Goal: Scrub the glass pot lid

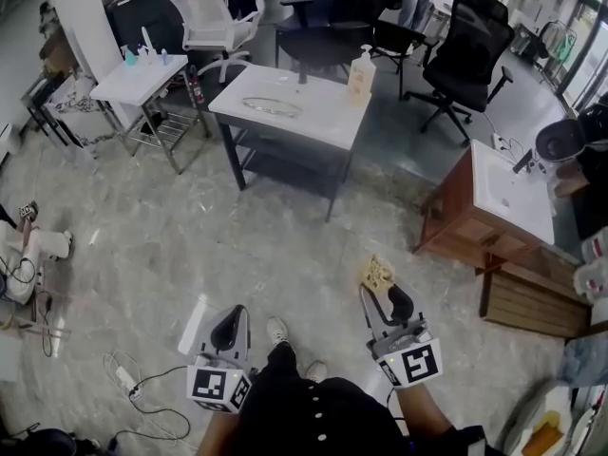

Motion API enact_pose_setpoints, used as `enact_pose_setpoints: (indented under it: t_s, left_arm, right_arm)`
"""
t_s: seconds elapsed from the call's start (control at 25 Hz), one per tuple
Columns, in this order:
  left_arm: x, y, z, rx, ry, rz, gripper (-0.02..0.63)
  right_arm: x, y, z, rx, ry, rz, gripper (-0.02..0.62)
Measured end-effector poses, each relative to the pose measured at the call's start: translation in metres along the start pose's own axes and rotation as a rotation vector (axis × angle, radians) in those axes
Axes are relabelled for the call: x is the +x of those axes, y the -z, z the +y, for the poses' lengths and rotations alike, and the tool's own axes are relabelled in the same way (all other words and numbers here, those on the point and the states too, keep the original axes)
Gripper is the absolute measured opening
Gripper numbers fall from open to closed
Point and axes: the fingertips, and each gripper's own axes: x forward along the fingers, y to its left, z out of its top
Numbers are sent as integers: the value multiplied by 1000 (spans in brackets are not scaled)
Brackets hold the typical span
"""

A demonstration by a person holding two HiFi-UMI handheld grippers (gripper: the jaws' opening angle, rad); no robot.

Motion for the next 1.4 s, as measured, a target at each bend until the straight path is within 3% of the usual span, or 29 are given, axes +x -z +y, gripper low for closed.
enact_pose_setpoints:
  t_s: [0.72, 1.08, 1.4]
  left_arm:
    - [108, -47, 107, -1, 25, -48, 28]
    - [130, -49, 156, 6, 49, -16, 28]
    - [155, -44, 169, -13, 74, 27, 28]
  right_arm:
    - [148, 7, -22, -20, 0, -10, 143]
    - [193, 17, -22, 21, 62, 0, 143]
    - [218, 29, -28, 31, 73, 27, 143]
